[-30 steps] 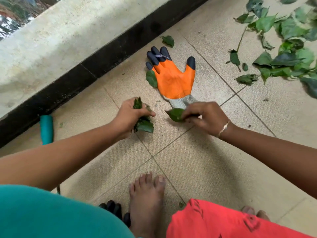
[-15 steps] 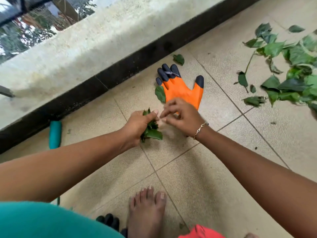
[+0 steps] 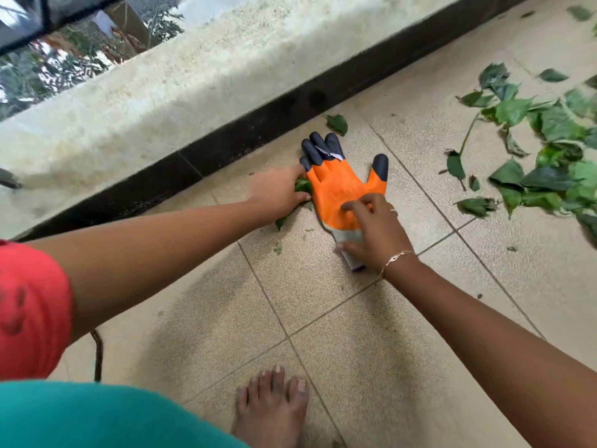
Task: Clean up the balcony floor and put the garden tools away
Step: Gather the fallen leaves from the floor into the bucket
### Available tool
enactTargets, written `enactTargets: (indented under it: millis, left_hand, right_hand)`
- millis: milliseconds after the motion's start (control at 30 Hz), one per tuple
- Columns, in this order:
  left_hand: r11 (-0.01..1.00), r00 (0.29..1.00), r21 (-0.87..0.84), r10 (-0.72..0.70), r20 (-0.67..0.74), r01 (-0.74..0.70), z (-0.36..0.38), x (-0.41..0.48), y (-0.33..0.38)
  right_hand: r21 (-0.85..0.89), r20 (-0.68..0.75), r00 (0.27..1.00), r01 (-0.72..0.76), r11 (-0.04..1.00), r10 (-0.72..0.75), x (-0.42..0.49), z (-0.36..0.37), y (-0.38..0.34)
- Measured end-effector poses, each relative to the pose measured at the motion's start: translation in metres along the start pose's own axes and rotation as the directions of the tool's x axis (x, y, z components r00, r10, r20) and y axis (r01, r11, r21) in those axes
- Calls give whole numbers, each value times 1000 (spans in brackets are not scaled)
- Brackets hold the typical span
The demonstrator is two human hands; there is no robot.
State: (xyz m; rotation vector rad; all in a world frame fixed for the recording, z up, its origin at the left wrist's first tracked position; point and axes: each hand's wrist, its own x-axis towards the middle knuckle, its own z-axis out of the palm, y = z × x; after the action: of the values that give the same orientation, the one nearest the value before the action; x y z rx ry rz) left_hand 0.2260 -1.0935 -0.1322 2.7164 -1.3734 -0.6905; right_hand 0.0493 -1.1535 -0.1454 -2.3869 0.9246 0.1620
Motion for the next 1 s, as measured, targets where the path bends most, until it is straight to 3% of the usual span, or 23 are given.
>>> enactTargets:
  millis: [67, 167, 233, 367, 467, 533, 600, 667, 767, 833, 900, 1000]
  left_hand:
    - [999, 997, 10, 54, -54, -53, 12, -5, -4]
    - [991, 968, -135, -14, -250, -20, -5, -1, -14]
    - [992, 944, -84, 68, -324, -100, -12, 0, -14]
    - [943, 922, 82, 332, -198, -322, -31, 25, 3]
    - [878, 905, 283, 419, -69, -385, -30, 46, 17]
    - [852, 894, 343, 442, -67, -395, -33, 51, 21]
    - [895, 892, 233, 422, -164, -381, -34, 51, 19]
    - [938, 910, -48, 321, -261, -344, -30, 43, 13]
    - [846, 941, -484, 59, -334, -225, -30, 28, 0]
    - [824, 929, -546, -70, -362, -151, -38, 17, -14]
    - [890, 932, -444, -68, -356, -105, -41, 3, -28]
    - [971, 982, -229, 31, -188, -74, -22, -32, -39]
  right_hand:
    - [-133, 27, 999, 30, 991, -27, -1, 6, -1]
    - [-140, 28, 999, 30, 990, -27, 3, 4, 1]
    - [-139, 46, 999, 20, 990, -14, 5, 3, 2]
    - [-132, 61, 998, 23, 991, -15, 6, 1, -1]
    - [-140, 53, 998, 25, 990, -18, 5, 0, -1]
    - [-133, 55, 998, 15, 991, -8, 4, -2, -2]
    - [-144, 57, 998, 5, 990, 3, 3, -3, -4]
    - [-213, 40, 999, 27, 977, -19, 3, -2, -8]
    - [-283, 2, 997, 70, 957, -72, 6, 1, -12]
    - [-173, -66, 997, 35, 984, -47, 10, 2, -7]
    - [163, -226, 969, -61, 985, 98, 13, -2, 2]
    - [608, -348, 896, -9, 794, 277, 21, -14, 14]
